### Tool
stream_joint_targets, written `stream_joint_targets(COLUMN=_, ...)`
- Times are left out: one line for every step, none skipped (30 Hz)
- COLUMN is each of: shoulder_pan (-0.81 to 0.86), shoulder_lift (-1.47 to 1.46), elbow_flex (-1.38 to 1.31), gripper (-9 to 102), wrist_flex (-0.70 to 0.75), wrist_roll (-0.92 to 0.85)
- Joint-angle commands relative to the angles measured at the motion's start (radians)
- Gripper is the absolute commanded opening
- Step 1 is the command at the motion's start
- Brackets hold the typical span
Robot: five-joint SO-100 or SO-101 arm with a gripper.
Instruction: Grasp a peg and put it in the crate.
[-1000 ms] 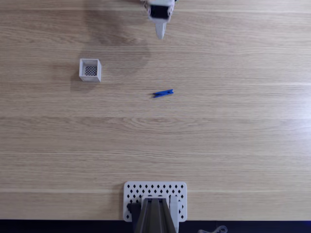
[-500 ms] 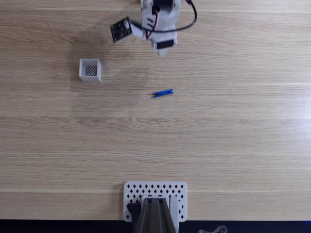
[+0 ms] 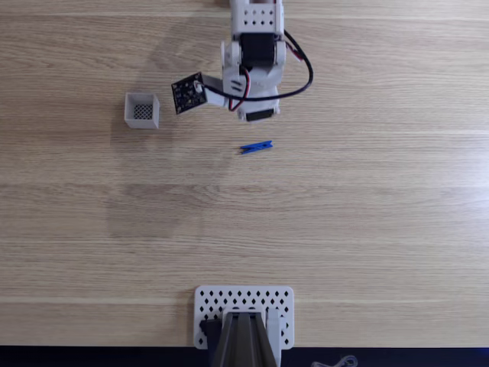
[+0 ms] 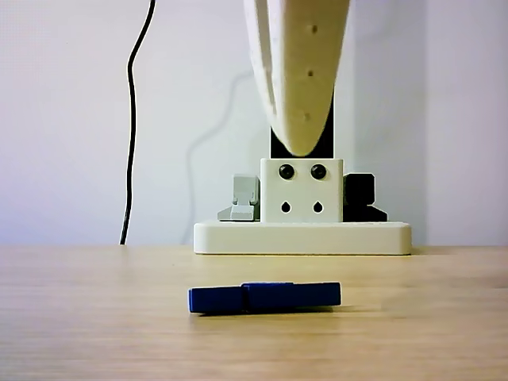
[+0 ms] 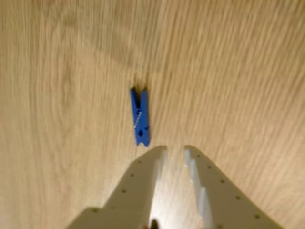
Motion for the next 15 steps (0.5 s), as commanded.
stream_joint_targets(shoulder_pan=-0.040, shoulder_lift=-0.009, elbow_flex=-0.120, gripper=12, wrist_flex=-0.032, wrist_roll=0.040)
stream_joint_targets(shoulder_pan=-0.049, shoulder_lift=-0.021, elbow_flex=-0.120, gripper=14, wrist_flex=-0.040, wrist_roll=0.046)
stream_joint_targets(shoulder_pan=-0.055, shoulder_lift=-0.034, elbow_flex=-0.120, gripper=16, wrist_flex=-0.046, wrist_roll=0.046)
stream_joint_targets(shoulder_pan=-0.061, shoulder_lift=-0.044, elbow_flex=-0.120, gripper=17, wrist_flex=-0.052, wrist_roll=0.048)
stream_joint_targets(shoulder_pan=-0.069, shoulder_lift=-0.058, elbow_flex=-0.121, gripper=19, wrist_flex=-0.060, wrist_roll=0.048)
stream_joint_targets(shoulder_pan=-0.077, shoulder_lift=-0.071, elbow_flex=-0.121, gripper=20, wrist_flex=-0.069, wrist_roll=0.048)
stream_joint_targets(shoulder_pan=-0.083, shoulder_lift=-0.083, elbow_flex=-0.121, gripper=20, wrist_flex=-0.077, wrist_roll=0.049)
stream_joint_targets(shoulder_pan=-0.091, shoulder_lift=-0.097, elbow_flex=-0.121, gripper=21, wrist_flex=-0.083, wrist_roll=0.049)
stream_joint_targets(shoulder_pan=-0.094, shoulder_lift=-0.107, elbow_flex=-0.121, gripper=21, wrist_flex=-0.089, wrist_roll=0.049)
stream_joint_targets(shoulder_pan=-0.095, shoulder_lift=-0.118, elbow_flex=-0.121, gripper=21, wrist_flex=-0.094, wrist_roll=0.049)
stream_joint_targets(shoulder_pan=-0.095, shoulder_lift=-0.127, elbow_flex=-0.121, gripper=21, wrist_flex=-0.100, wrist_roll=0.049)
stream_joint_targets(shoulder_pan=-0.094, shoulder_lift=-0.137, elbow_flex=-0.121, gripper=21, wrist_flex=-0.104, wrist_roll=0.049)
stream_joint_targets(shoulder_pan=-0.092, shoulder_lift=-0.144, elbow_flex=-0.121, gripper=21, wrist_flex=-0.109, wrist_roll=0.049)
stream_joint_targets(shoulder_pan=-0.089, shoulder_lift=-0.150, elbow_flex=-0.123, gripper=21, wrist_flex=-0.112, wrist_roll=0.049)
stream_joint_targets(shoulder_pan=-0.086, shoulder_lift=-0.155, elbow_flex=-0.126, gripper=21, wrist_flex=-0.117, wrist_roll=0.049)
